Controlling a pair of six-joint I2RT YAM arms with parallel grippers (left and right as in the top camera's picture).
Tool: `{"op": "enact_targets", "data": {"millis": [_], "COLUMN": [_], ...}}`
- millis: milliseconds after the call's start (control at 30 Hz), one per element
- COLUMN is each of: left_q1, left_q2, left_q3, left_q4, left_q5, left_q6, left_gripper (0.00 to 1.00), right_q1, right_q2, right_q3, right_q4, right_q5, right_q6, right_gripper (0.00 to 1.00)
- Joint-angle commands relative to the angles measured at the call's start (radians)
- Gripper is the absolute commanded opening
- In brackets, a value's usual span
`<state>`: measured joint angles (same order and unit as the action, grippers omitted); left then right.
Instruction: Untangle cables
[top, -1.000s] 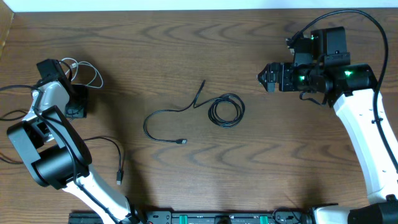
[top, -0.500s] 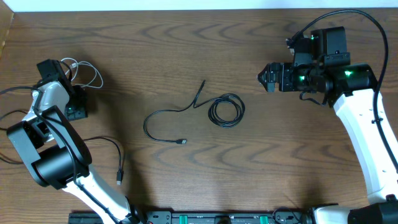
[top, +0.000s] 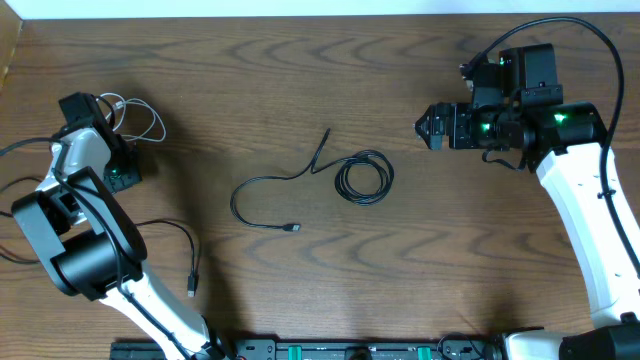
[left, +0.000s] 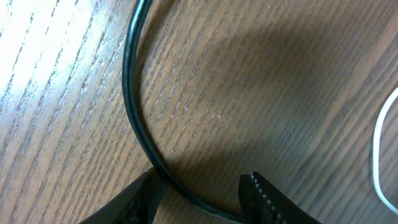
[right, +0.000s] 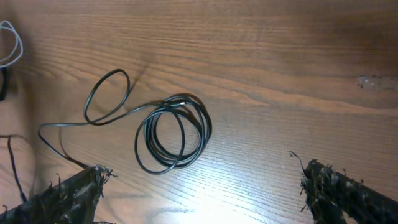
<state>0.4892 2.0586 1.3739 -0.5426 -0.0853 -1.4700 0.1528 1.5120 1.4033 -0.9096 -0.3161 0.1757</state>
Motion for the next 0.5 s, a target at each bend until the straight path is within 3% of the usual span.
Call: {"op": "enact_targets", "data": {"millis": [0, 67, 167, 467], "left_q1": [0.005, 0.005, 0.005, 0.005], "left_q2": [0.109, 0.110, 0.110, 0.100], "left_q3": [-0.031, -0.031, -0.031, -0.030], "left_q4": [-0.063, -0.081, -0.106, -0.287], "left_q5": [-0.014, -0.025, -0.025, 0.033], "left_q6": [0.008, 0.051, 0.100, 0.114], "left_gripper": [0.29, 0.15, 0.08, 0.07], "right_q1": [0.012, 0.013, 0.013, 0.013], "right_q2": [0.007, 0.007, 0.007, 0.007], "right_q3": [0.001, 0.001, 0.001, 0.001], "right_q4": [-0.002, 0.000, 0.000, 0.000], "right_q5": [0.027, 0.027, 0.027, 0.027], "right_q6": [-0.002, -0.002, -0.017, -0.017], "right_gripper": [0.99, 0.99, 0.99, 0.99]}}
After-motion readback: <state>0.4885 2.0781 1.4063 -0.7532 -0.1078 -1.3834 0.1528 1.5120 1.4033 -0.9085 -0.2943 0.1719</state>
